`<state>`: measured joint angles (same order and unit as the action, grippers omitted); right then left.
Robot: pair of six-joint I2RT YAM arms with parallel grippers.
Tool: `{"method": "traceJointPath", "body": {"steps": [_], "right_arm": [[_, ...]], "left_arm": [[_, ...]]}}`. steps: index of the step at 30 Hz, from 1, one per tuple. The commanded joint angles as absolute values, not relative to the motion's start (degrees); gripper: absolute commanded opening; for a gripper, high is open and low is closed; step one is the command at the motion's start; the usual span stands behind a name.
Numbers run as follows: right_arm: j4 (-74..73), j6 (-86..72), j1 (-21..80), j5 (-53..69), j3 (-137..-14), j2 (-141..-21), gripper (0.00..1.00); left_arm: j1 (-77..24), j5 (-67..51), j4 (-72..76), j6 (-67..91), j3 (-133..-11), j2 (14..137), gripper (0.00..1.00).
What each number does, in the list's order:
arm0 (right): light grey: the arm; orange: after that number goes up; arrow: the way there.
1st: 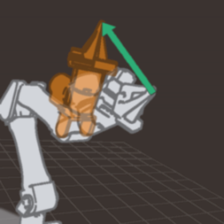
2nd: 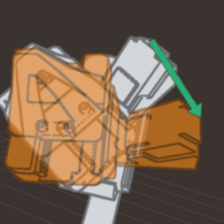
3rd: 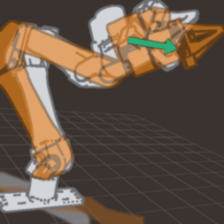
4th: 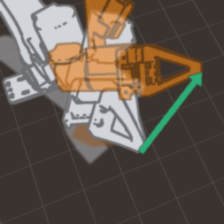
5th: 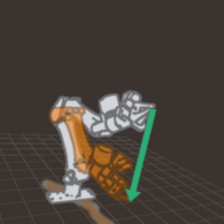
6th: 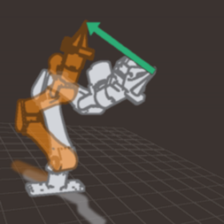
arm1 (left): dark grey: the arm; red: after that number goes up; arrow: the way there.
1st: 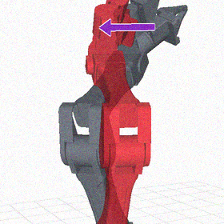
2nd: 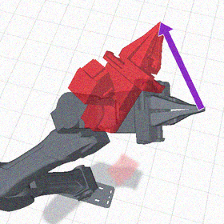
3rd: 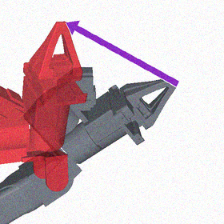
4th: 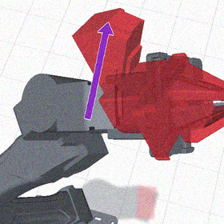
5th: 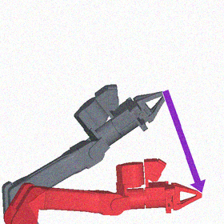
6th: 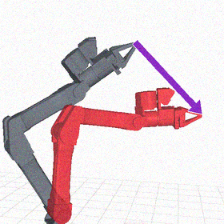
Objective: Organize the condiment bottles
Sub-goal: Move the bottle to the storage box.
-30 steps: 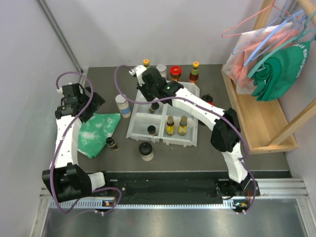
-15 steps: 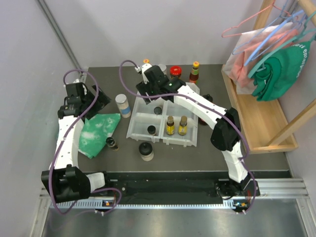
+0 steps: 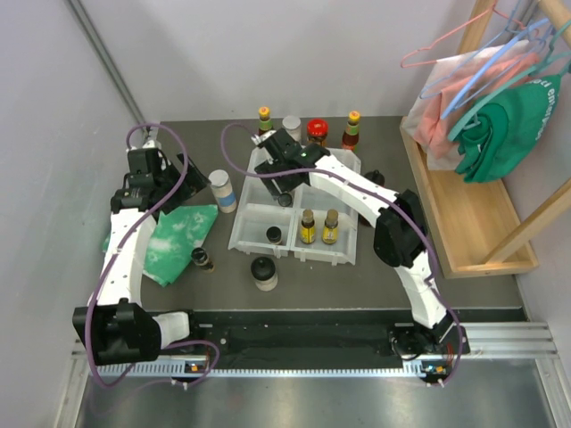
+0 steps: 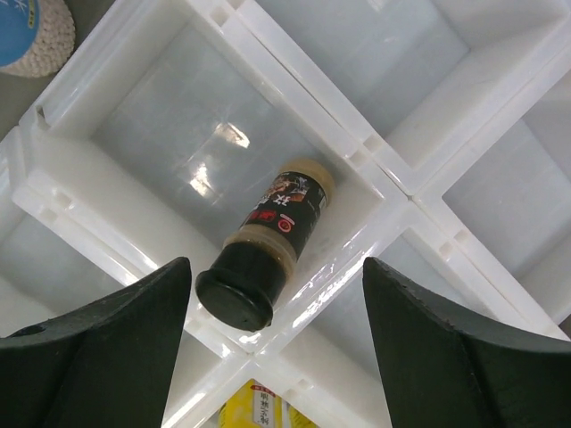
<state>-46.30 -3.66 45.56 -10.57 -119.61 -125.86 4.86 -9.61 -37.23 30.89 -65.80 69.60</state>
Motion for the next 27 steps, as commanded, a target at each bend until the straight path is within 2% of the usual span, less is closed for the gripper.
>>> {"method": "traceJointPath", "body": {"steps": [1, 15, 24, 25, 27], "right_arm": [[-46.2, -4.0, 45.4, -10.0, -119.0, -124.8, 0.77], [-46.1, -4.1, 46.7, -11.5, -115.5, -124.7, 0.73], [-46.6, -4.3, 46.9, -13.8, -114.8, -124.7, 0.54], [-46.8, -4.2, 47.0, -14.4, -114.7, -124.6, 0.48], [-47.1, -4.1, 47.2, -15.2, -114.4, -124.5, 0.42]], "left_arm": [[4.7, -9.4, -35.0, 30.0, -67.9, 68.2, 0.99], [4.7, -8.0, -34.5, 30.3, -67.1, 68.4, 0.99], [4.7, -7.7, -34.2, 30.2, -66.4, 68.5, 0.99], [4.6, -7.7, -34.2, 30.2, -66.4, 68.5, 0.99], [4.7, -7.7, -34.2, 30.2, -66.4, 68.5, 0.99]]}}
